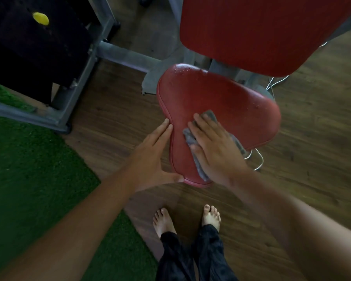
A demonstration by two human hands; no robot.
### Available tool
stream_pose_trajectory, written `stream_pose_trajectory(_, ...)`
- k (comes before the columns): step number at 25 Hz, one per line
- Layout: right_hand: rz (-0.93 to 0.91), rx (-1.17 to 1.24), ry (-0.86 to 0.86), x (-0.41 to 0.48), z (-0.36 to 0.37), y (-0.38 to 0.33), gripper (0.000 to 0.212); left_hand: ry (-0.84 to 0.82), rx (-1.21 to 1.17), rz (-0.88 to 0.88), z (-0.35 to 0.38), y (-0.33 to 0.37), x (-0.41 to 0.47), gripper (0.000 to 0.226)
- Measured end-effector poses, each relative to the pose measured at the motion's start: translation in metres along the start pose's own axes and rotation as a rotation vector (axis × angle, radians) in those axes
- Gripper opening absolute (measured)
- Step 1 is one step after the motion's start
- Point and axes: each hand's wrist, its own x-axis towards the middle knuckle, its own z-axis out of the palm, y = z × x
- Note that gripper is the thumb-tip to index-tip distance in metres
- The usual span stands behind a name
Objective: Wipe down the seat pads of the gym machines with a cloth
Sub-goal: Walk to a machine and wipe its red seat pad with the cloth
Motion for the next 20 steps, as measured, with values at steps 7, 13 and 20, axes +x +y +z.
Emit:
stream_pose_trajectory(7,0.151,-0.054,0.095,0.047,0.000,0.004,0.057,0.267,-0.026,0.089,0.027,0.008,0.004,0.073)
stream_pose_trajectory(13,-0.081,-0.099,0.036,0.038,0.001,0.010,0.058,0.308,-0.088,0.100,0.037,-0.001,0.005,0.069)
stream_pose_trajectory(20,0.152,-0.139,0.108,0.080,-0.005,0.017,0.059,0.307,-0.090,0.111,0.037,0.001,0.006,0.070)
